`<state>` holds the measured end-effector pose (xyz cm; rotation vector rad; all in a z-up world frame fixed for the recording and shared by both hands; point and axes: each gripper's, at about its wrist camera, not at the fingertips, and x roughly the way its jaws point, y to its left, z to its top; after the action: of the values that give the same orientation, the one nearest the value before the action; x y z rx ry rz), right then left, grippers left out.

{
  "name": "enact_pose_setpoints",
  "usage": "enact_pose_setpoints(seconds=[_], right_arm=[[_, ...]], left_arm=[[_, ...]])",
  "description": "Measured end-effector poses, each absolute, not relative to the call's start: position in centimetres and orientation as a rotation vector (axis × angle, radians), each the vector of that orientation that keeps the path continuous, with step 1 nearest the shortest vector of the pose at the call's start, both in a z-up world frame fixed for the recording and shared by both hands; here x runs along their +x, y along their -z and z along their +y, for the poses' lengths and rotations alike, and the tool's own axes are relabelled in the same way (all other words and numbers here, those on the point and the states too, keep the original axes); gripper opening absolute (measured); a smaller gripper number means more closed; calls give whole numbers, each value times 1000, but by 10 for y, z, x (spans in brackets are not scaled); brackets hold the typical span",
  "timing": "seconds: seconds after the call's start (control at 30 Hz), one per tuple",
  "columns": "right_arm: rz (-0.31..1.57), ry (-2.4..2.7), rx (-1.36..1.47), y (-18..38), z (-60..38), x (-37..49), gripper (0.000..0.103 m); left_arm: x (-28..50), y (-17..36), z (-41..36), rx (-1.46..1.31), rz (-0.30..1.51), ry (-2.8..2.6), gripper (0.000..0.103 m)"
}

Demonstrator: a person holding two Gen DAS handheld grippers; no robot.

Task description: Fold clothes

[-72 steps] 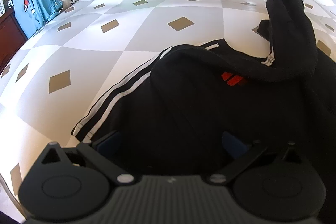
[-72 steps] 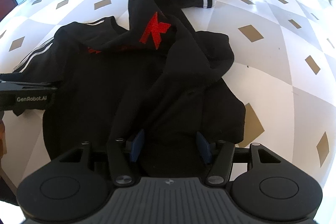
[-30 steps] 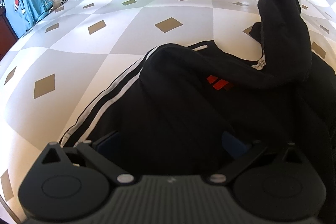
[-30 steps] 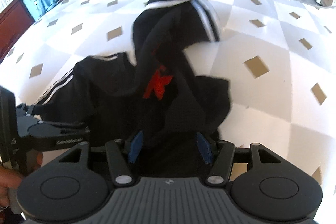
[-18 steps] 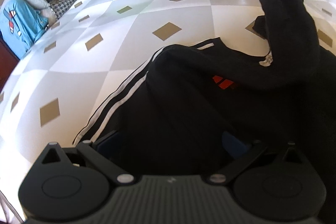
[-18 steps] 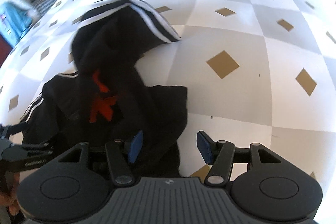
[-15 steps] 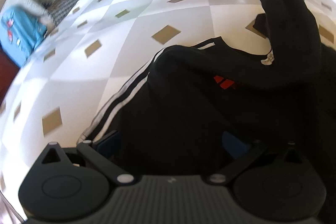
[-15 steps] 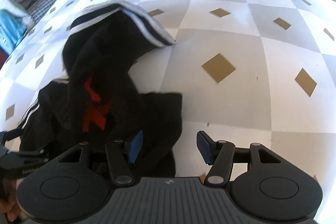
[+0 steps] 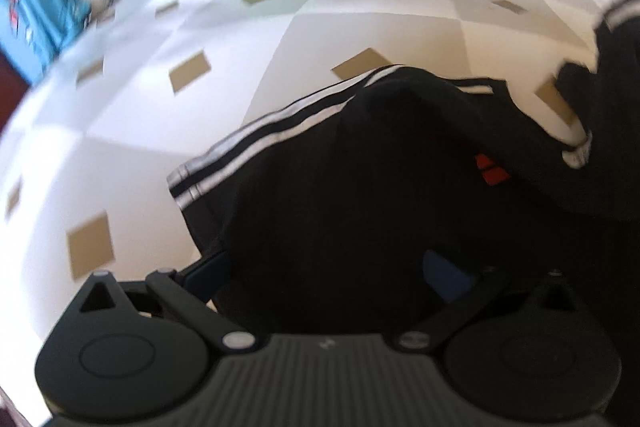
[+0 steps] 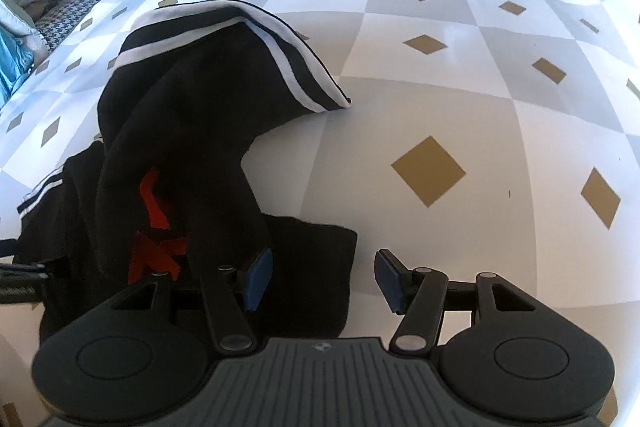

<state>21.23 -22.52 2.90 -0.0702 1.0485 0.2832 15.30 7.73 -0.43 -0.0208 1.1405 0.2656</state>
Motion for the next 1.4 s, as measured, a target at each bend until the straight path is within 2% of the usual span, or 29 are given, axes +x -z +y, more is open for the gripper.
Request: enact_pose_setpoints(seconds=[0.37,0.5,1.4], right_arm=[[1018,-256,-171,-17,-214,214,62],[1014,-245,-182,-17,-216,216,68],[1132,-122,-209,-26,-294,179,73]], left_arm=[[150,5,74,-31,1124,-284,103],[149,5,79,-50,1124,-279,103],[139,4,58,178,1031,-293,103]])
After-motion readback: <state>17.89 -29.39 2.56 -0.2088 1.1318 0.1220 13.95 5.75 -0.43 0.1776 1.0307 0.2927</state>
